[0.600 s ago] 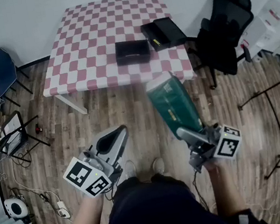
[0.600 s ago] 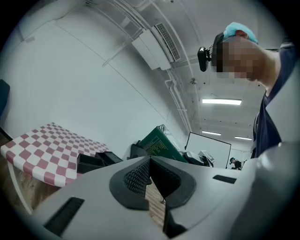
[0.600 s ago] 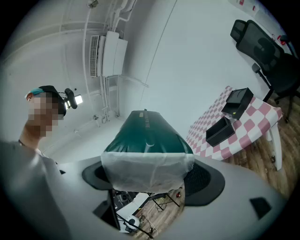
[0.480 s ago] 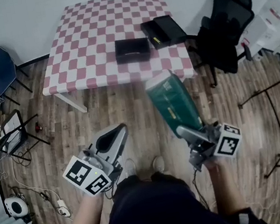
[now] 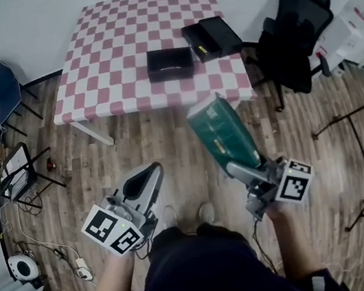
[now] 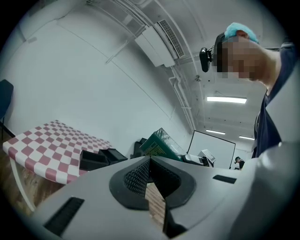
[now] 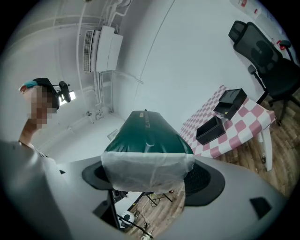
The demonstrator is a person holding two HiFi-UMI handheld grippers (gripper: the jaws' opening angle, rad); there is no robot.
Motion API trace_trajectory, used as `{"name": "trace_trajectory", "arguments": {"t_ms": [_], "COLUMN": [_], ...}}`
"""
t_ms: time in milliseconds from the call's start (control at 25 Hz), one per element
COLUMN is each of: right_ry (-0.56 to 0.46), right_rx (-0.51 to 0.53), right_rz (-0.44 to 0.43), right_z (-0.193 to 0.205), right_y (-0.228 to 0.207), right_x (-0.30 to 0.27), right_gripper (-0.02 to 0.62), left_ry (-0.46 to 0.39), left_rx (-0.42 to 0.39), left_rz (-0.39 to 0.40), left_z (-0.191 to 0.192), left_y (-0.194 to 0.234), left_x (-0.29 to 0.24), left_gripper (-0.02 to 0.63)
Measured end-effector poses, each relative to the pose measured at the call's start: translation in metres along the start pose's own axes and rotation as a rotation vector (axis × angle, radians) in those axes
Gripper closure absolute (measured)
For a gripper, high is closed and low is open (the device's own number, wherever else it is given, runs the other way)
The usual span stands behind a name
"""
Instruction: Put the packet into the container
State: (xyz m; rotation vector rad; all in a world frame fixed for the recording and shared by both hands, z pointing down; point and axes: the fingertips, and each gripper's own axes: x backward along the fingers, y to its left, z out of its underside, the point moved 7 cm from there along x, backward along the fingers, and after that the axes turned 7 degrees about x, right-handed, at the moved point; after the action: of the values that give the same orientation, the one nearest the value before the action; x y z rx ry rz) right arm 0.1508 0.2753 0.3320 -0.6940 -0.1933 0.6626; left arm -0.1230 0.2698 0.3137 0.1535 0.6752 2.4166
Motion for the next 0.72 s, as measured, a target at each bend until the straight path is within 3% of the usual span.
{"name": "trace_trajectory", "arguments": {"t_ms": [320, 720], "right_ry": [0.016, 0.011], "right_rx": [0.055, 0.020], "right_rz": [0.015, 0.032], "right_z": [-0.027, -0.047], "right_y": [-0.032, -0.078], "right_x": [0.050, 0.087], "right_gripper": [0.164, 0.164], "left_ry": [-0.034, -0.051], "left_rx": [-0.037, -0.059], "left_rz": [-0.026, -0.087], "left_z": [0.003, 0.007], "left_y": [-0.030, -0.045], "left_x": [-0.039, -0.065], "left_gripper": [0.582, 0.581]}}
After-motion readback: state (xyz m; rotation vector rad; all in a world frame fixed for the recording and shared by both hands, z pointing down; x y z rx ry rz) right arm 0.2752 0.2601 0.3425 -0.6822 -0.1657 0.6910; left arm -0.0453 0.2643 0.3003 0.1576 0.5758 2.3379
